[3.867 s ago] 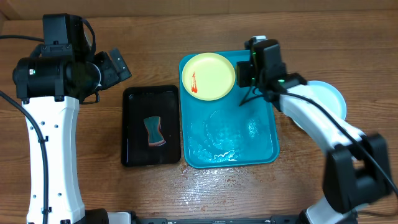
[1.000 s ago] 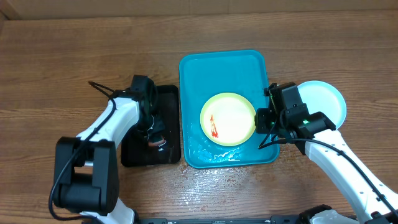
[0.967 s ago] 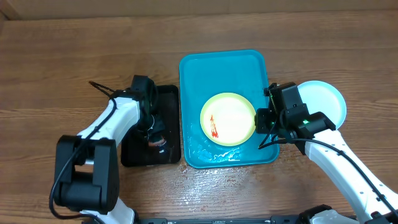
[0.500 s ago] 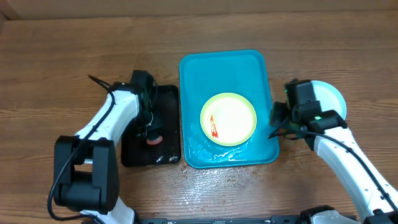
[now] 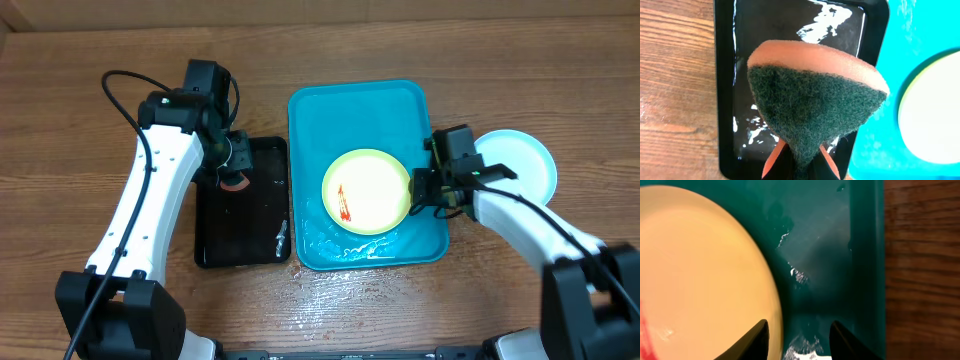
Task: Clean dirty plates on tray and stack at the side
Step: 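Grasp the sponge from the black tray with the left gripper, then scrub the yellow plate with the sponge while right gripper holds its rim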
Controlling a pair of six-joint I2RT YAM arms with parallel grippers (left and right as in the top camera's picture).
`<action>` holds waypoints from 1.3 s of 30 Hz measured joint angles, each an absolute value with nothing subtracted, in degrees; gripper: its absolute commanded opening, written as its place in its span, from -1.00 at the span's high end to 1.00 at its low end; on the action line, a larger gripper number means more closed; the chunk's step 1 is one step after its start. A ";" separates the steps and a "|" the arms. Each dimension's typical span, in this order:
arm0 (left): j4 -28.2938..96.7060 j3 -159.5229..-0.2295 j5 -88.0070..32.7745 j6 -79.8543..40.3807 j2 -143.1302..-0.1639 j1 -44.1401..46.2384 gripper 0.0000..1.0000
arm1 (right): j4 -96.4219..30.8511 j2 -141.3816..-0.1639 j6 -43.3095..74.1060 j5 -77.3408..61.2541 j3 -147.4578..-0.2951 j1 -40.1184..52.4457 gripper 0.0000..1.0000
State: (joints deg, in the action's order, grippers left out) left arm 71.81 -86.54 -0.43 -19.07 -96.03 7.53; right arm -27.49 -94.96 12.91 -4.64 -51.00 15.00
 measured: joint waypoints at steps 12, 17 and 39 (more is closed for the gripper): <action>75.94 -95.11 -0.14 -17.78 -96.03 7.53 0.91 | -26.22 -98.13 10.20 -10.70 -51.00 15.09 0.92; 76.09 -95.94 -0.14 -17.80 -96.03 7.53 0.92 | -27.11 -98.13 10.96 -11.42 -51.00 15.09 0.92; 57.17 -94.24 -12.53 -32.23 -113.86 30.85 0.92 | -27.90 -98.13 11.97 -11.86 -51.05 15.09 0.92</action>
